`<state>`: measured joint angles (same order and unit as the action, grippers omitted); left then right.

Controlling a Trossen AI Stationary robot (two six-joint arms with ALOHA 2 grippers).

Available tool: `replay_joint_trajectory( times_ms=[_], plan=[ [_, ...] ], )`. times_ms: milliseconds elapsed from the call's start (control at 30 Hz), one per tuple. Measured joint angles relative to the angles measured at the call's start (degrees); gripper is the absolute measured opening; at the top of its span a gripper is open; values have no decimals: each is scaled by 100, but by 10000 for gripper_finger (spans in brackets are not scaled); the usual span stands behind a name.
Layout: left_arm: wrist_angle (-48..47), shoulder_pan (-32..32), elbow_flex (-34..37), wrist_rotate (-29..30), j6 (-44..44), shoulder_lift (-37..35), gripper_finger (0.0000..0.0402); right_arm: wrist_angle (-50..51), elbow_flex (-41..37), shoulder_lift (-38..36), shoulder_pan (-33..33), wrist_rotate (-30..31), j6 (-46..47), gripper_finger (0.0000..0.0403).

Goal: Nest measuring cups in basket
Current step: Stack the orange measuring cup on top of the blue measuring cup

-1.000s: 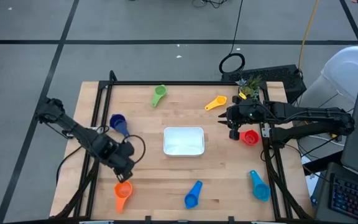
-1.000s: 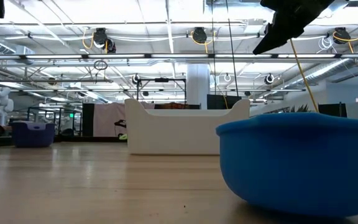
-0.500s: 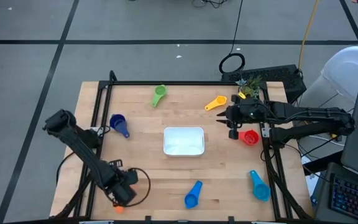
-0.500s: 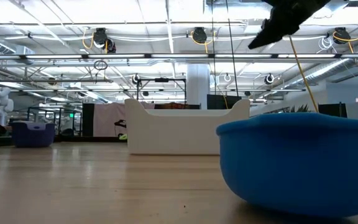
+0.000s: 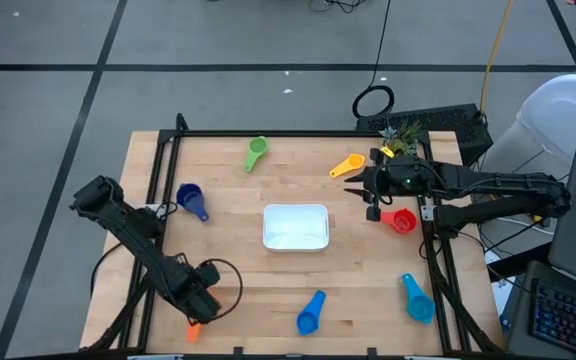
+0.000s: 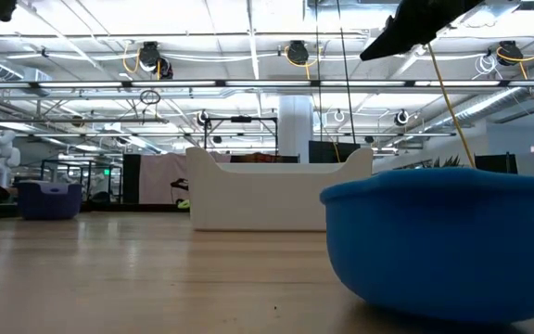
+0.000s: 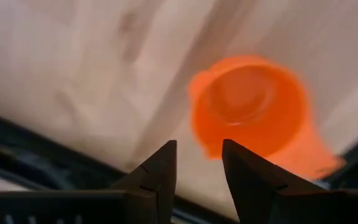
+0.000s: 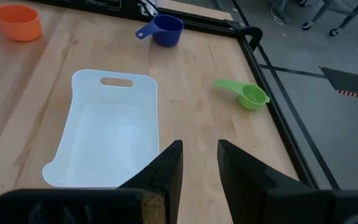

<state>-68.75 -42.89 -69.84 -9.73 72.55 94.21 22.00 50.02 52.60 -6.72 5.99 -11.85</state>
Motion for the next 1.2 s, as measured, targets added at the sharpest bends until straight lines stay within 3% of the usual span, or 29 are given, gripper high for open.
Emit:
replay_joint_trajectory(
  times_ms=[133, 733, 1200],
  plan=[
    [409, 84, 0, -8, 16, -6, 134, 47, 0, 0, -86, 6, 0, 96],
    [232, -40, 0, 424, 43, -6, 134, 183, 0, 0, -122, -4, 181, 96],
    [232, -244, 0, 391, 14, -6, 134, 358, 0, 2, -122, -6, 365, 96]
  ],
)
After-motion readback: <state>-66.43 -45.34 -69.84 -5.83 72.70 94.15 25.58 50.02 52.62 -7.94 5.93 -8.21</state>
